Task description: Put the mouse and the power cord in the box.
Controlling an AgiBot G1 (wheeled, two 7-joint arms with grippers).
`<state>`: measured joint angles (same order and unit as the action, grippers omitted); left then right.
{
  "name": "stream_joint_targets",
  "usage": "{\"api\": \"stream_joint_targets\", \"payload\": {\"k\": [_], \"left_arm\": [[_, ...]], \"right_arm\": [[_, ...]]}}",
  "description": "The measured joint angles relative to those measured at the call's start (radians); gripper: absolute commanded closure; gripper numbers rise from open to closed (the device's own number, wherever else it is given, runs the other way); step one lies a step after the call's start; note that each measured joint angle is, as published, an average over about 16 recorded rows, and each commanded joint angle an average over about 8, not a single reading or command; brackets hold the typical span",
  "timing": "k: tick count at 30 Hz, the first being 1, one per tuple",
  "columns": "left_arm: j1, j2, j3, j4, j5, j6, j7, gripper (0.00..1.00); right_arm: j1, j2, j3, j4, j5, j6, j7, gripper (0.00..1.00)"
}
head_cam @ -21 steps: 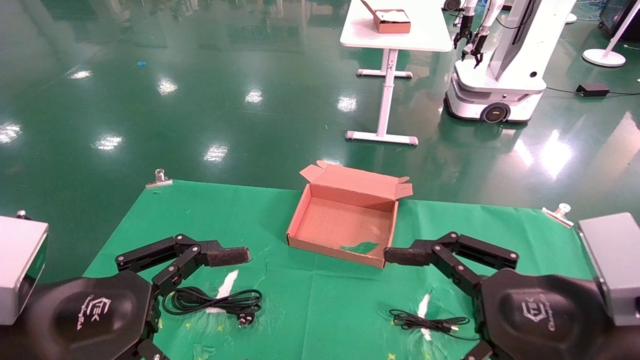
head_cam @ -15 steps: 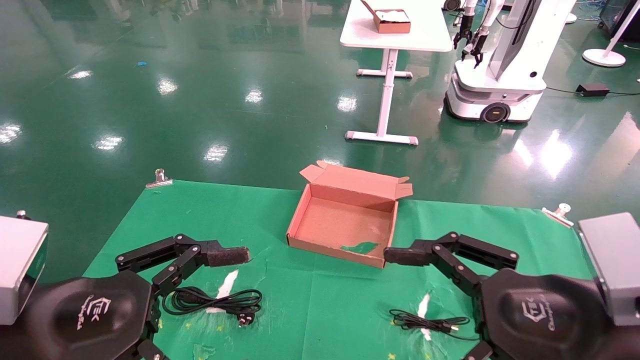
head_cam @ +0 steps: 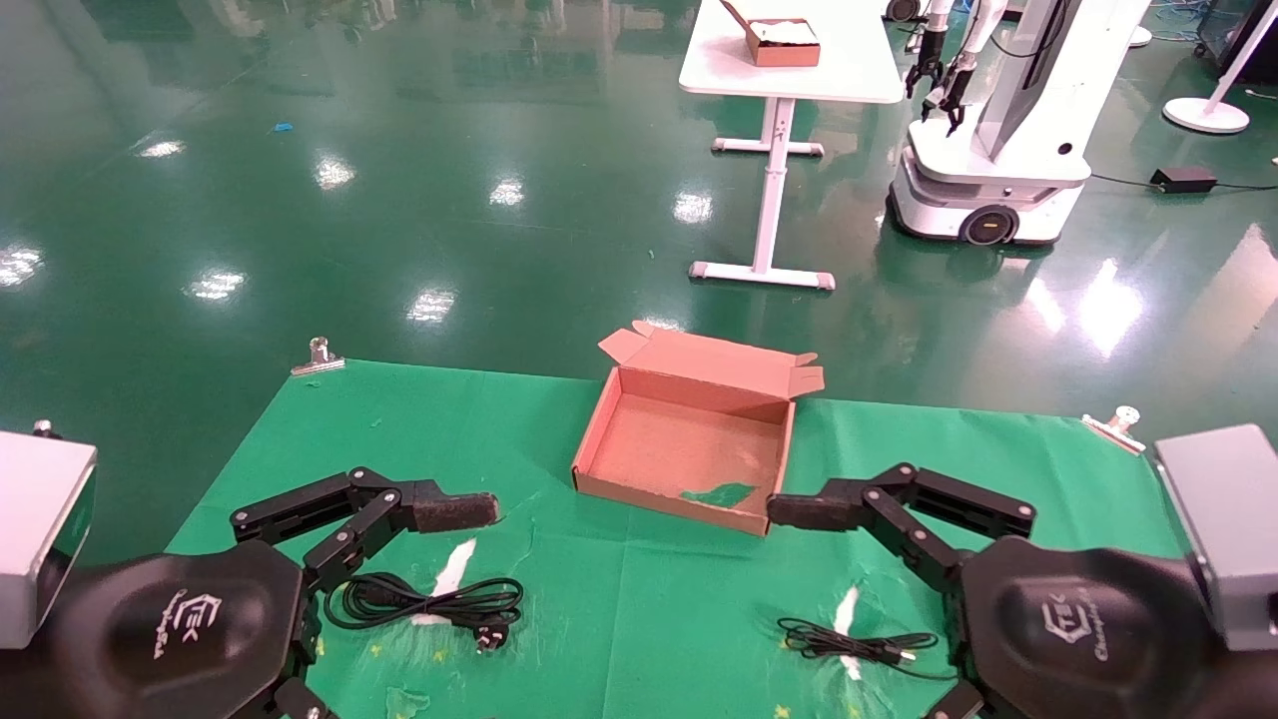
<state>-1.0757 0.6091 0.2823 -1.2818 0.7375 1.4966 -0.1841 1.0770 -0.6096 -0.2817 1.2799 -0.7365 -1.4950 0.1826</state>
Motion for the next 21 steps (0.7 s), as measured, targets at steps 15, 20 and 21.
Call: {"api": "stream_joint_targets", "payload": {"k": [15, 20, 21], "left_arm": [[-0.052, 0.001, 0.045, 0.063, 0.12, 0.039, 0.056, 0.0], [-0.099, 0.027, 0.088, 0.119, 0.2, 0.056, 0.091, 0.0], [-0.111, 0.034, 0.099, 0.133, 0.22, 0.059, 0.1, 0.0]], "right_arm": [[0.025, 0.043, -0.033, -0.061, -0.094, -0.054, -0.066, 0.0], [0.043, 0.064, -0.071, -0.121, -0.153, -0.075, -0.129, 0.0], [0.048, 0.068, -0.081, -0.136, -0.167, -0.079, -0.145, 0.0]]}}
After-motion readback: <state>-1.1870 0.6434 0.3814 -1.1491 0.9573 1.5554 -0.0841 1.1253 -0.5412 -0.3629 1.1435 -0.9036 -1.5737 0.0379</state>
